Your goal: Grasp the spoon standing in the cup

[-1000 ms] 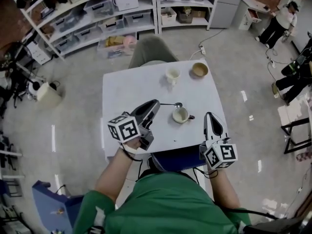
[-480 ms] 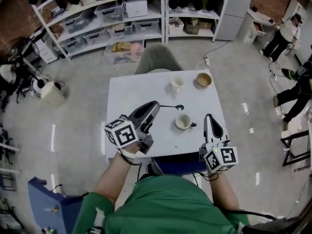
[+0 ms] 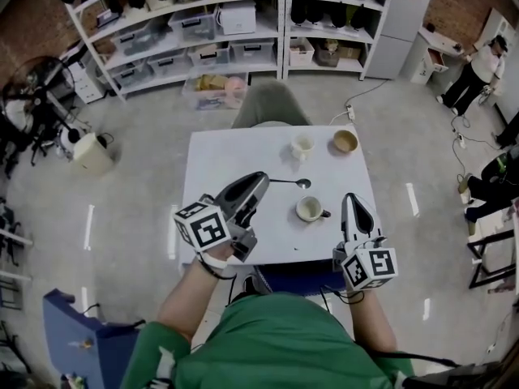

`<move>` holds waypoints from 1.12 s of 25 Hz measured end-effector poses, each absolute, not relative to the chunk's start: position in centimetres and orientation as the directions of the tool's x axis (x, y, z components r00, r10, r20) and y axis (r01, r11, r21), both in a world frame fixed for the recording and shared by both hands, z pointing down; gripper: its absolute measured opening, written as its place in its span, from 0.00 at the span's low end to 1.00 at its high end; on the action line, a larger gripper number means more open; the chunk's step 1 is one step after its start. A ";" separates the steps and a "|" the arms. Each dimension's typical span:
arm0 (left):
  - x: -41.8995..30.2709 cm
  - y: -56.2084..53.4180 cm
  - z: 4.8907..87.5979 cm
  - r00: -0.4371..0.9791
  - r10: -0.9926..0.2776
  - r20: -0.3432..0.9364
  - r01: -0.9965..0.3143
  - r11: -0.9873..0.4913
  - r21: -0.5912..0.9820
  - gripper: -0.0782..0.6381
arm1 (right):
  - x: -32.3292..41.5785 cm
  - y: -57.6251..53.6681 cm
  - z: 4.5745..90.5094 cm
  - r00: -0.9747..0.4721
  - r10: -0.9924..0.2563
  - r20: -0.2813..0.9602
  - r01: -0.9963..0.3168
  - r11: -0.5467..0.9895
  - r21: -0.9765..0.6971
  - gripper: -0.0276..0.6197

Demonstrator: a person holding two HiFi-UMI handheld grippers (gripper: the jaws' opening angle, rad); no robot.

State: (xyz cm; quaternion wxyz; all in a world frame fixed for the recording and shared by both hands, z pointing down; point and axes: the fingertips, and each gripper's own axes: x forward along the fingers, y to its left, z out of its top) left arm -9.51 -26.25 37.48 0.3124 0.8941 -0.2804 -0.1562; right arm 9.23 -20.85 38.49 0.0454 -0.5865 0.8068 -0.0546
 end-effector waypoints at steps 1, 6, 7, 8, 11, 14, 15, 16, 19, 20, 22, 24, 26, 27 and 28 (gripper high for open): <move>-9.6 -26.0 37.5 0.791 -0.603 -0.105 -0.405 -0.645 0.648 0.19 | 9.1 -20.7 38.5 -0.314 -0.949 -0.009 -0.940 0.312 -0.141 0.08; -9.9 -25.6 37.2 0.778 -0.619 -0.105 -0.414 -0.632 0.655 0.19 | 8.9 -20.7 38.2 -0.337 -0.942 -0.004 -0.932 0.334 -0.138 0.08; -9.9 -25.6 37.1 0.777 -0.621 -0.106 -0.415 -0.632 0.655 0.19 | 8.9 -20.7 38.1 -0.341 -0.940 -0.004 -0.931 0.338 -0.136 0.08; -9.9 -25.6 37.1 0.775 -0.622 -0.107 -0.417 -0.632 0.653 0.19 | 8.9 -20.9 38.1 -0.345 -0.938 -0.006 -0.930 0.343 -0.136 0.08; -10.0 -25.8 37.2 0.767 -0.633 -0.107 -0.423 -0.624 0.657 0.19 | 8.8 -21.3 38.2 -0.359 -0.933 -0.007 -0.925 0.356 -0.135 0.08; -10.1 -25.7 37.3 0.763 -0.639 -0.103 -0.428 -0.618 0.660 0.19 | 8.7 -21.2 38.2 -0.366 -0.930 -0.003 -0.922 0.363 -0.135 0.08; -10.1 -25.7 37.3 0.763 -0.638 -0.102 -0.428 -0.618 0.659 0.19 | 8.7 -21.2 38.3 -0.367 -0.930 -0.002 -0.921 0.364 -0.136 0.08; -10.1 -25.6 37.2 0.765 -0.636 -0.101 -0.428 -0.619 0.658 0.19 | 8.6 -21.1 38.2 -0.367 -0.930 -0.002 -0.922 0.364 -0.135 0.08; -10.0 -25.7 36.9 0.769 -0.630 -0.105 -0.423 -0.625 0.656 0.19 | 8.6 -21.0 38.0 -0.366 -0.931 -0.003 -0.922 0.363 -0.132 0.08; -10.0 -25.6 36.9 0.770 -0.629 -0.106 -0.420 -0.625 0.658 0.19 | 8.6 -20.9 37.9 -0.367 -0.930 -0.002 -0.922 0.364 -0.131 0.08; -10.0 -25.5 36.9 0.771 -0.628 -0.104 -0.418 -0.622 0.663 0.19 | 8.5 -20.7 37.9 -0.365 -0.931 0.002 -0.923 0.362 -0.129 0.08; -10.0 -25.4 36.9 0.771 -0.628 -0.103 -0.415 -0.619 0.666 0.19 | 8.5 -20.5 37.9 -0.360 -0.933 0.005 -0.926 0.356 -0.127 0.08; -10.0 -25.5 36.8 0.774 -0.625 -0.104 -0.412 -0.622 0.666 0.19 | 8.5 -20.5 37.7 -0.358 -0.934 0.002 -0.927 0.355 -0.122 0.08; -10.0 -25.5 36.7 0.776 -0.622 -0.105 -0.410 -0.624 0.665 0.19 | 8.6 -20.5 37.5 -0.358 -0.934 0.000 -0.927 0.355 -0.119 0.08; -9.9 -25.5 36.6 0.778 -0.620 -0.105 -0.408 -0.625 0.665 0.19 | 8.6 -20.4 37.4 -0.357 -0.934 0.000 -0.928 0.354 -0.118 0.08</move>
